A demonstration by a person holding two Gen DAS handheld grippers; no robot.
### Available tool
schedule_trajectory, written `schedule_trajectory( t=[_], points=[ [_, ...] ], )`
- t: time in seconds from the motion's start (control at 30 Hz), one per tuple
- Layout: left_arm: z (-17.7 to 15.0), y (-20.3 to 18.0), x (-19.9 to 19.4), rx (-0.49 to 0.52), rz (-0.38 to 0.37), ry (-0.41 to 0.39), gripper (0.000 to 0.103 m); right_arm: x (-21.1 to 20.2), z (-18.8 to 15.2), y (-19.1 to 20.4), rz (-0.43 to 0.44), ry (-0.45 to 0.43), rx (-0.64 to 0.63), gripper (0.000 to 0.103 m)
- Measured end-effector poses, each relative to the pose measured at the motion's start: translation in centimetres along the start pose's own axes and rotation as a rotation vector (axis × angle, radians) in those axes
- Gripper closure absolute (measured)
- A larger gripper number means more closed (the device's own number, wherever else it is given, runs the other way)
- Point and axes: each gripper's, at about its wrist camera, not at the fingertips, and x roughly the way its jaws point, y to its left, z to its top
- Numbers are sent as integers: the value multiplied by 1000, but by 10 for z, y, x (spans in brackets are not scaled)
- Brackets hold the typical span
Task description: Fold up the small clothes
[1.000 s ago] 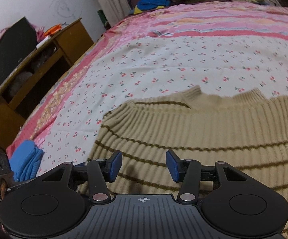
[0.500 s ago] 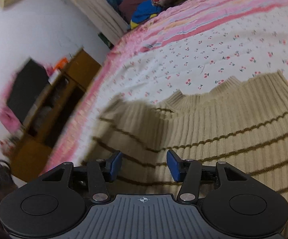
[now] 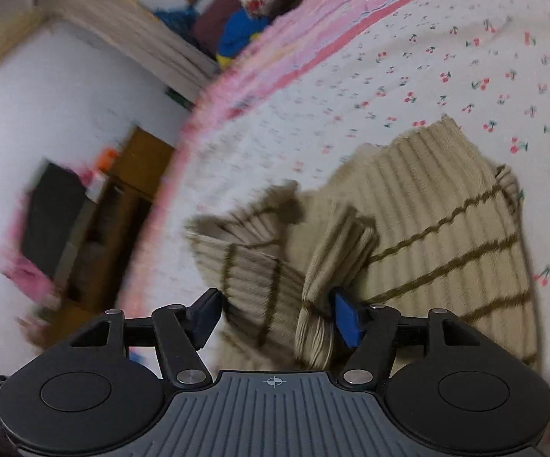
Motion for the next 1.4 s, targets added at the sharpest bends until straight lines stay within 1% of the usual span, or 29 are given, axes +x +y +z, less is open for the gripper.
schedule_trajectory(
  t=[0.07, 0.1, 0.17, 0.2, 0.23, 0.27, 0.33, 0.43, 0.5, 0.57, 0.63, 0.7, 0.8, 0.93, 1.07, 1.1, 1.17, 1.2, 1.23, 1.27, 1.3, 1.33, 1.4],
  points=[
    [-1, -1, -13, 28, 9, -8, 72, 1, 0, -1, -15, -1, -6, 73],
    [-2, -3, -22, 49, 15, -30, 68, -2, 1, -3, -5, -12, -5, 78],
    [-12, -5, -48, 97, 49, -97, 55, -9, 3, -7, -2, -39, 3, 83],
    [-18, -7, -58, 125, 75, -125, 46, -11, 5, -9, -3, -48, 10, 85],
    [-25, -9, -66, 158, 108, -147, 43, -13, 8, -13, -3, -52, 17, 86],
    [-34, -11, -71, 188, 143, -158, 43, -15, 10, -15, -2, -56, 21, 86],
    [-49, -10, -72, 209, 179, -157, 42, -18, 12, -17, -3, -61, 17, 86],
    [-69, -13, -64, 211, 178, -131, 42, -20, 12, -15, -5, -58, 1, 86],
    [-76, -21, -62, 240, 191, -151, 42, -21, 10, -16, -11, -54, -2, 87],
    [-79, -29, -58, 293, 211, -179, 42, -23, 10, -20, -12, -51, 7, 87],
    [-84, -38, -63, 337, 221, -200, 42, -24, 11, -23, -7, -44, 14, 87],
    [-89, -40, -66, 366, 210, -206, 42, -26, 13, -25, -4, -41, 15, 87],
    [-90, -33, -67, 368, 176, -192, 42, -27, 14, -28, 4, -31, 18, 87],
    [-94, -27, -72, 418, 159, -169, 42, -28, 15, -32, 5, -17, 13, 87],
    [-101, -30, -61, 493, 182, -151, 42, -29, 14, -32, 7, -13, 17, 87],
    [-102, -34, -57, 512, 202, -152, 42, -29, 14, -31, 5, -13, 13, 87],
    [-102, -41, -45, 560, 244, -182, 42, -28, 14, -29, -2, -10, 6, 87],
    [-100, -45, -41, 569, 267, -192, 43, -28, 15, -28, -7, -10, 3, 87],
    [-96, -49, -36, 564, 290, -200, 50, -29, 16, -27, -10, -9, -1, 87],
    [-91, -51, -35, 537, 286, -207, 57, -29, 17, -26, -12, -11, -6, 87],
    [-84, -51, -35, 499, 267, -208, 66, -31, 18, -25, -11, -13, -13, 87],
    [-76, -50, -37, 444, 236, -207, 72, -33, 20, -24, -6, -16, -19, 87],
    [-60, -47, -46, 350, 174, -213, 75, -40, 25, -22, 1, -28, -41, 87]
  ],
)
